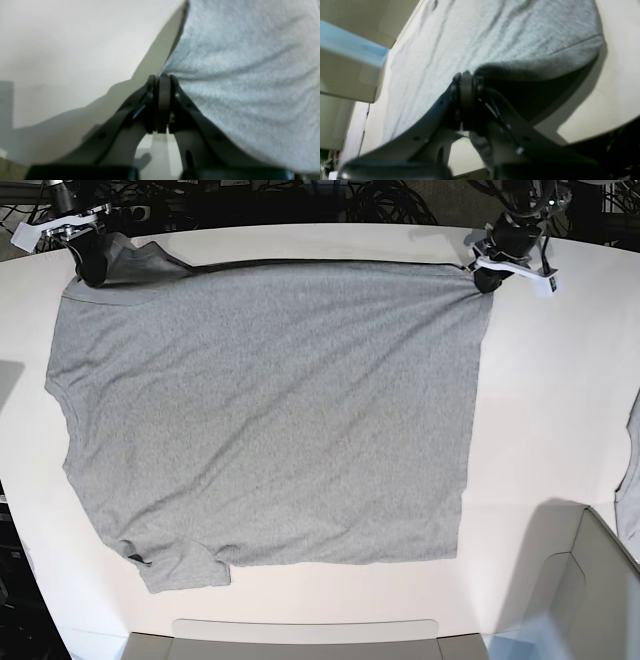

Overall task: Fold the T-shirt properly
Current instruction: 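Pinch the shirt edge with both grippers and lift it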

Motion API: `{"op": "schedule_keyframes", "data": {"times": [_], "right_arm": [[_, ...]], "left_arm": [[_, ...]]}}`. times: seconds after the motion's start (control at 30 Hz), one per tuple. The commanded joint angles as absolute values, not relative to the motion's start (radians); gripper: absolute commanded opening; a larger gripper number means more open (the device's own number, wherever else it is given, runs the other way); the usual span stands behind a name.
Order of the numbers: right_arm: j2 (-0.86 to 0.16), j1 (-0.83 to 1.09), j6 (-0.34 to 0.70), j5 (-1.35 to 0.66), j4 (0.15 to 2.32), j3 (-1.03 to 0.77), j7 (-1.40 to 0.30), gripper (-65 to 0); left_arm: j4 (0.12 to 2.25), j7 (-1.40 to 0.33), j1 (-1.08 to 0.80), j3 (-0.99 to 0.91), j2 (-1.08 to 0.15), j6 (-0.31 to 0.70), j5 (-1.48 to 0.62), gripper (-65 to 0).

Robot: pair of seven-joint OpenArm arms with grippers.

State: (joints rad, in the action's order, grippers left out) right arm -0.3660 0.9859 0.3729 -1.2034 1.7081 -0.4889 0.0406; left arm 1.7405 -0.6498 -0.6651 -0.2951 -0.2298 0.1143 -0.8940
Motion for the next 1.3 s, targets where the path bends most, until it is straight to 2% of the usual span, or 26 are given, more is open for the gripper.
{"op": "schedule_keyframes", "data": {"times": [0.0,0.07,0.2,0.43,0.77,0.9,1.13,1.27], "right_arm": [[-0.367,1.006,0.395,-1.213,1.741,-0.496,0.061,-65.0],[-0.332,1.018,0.395,-1.211,1.776,-0.501,0.061,-65.0],[-0.297,1.020,0.392,-1.168,1.814,-0.504,0.061,-65.0],[-0.268,0.986,0.389,-1.102,1.819,-0.504,0.038,-65.0],[-0.240,0.846,0.326,-1.036,1.833,-0.613,-0.173,-65.0],[-0.246,0.725,0.326,-0.975,1.831,-0.680,-0.334,-65.0],[-0.248,0.446,0.337,-0.782,1.828,-0.776,-0.656,-65.0],[-0.246,0.309,0.338,-0.644,1.810,-0.763,-0.762,-65.0]], "left_arm": [[1.755,-0.633,-0.694,-0.320,-0.239,0.114,-0.897,-65.0],[1.755,-0.633,-0.710,-0.346,-0.239,0.130,-0.897,-65.0],[1.755,-0.634,-0.734,-0.397,-0.234,0.251,-0.897,-65.0],[1.756,-0.680,-0.702,-0.398,-0.237,0.254,-0.897,-65.0],[1.817,-0.986,-0.501,-0.544,-0.232,0.254,-0.892,-65.0],[1.811,-1.090,-0.406,-0.605,-0.205,0.252,-0.889,-65.0],[1.781,-1.138,-0.271,-0.576,-0.173,0.082,-0.889,-65.0],[1.741,-1.136,-0.191,-0.538,-0.173,0.010,-0.889,-65.0]]}}
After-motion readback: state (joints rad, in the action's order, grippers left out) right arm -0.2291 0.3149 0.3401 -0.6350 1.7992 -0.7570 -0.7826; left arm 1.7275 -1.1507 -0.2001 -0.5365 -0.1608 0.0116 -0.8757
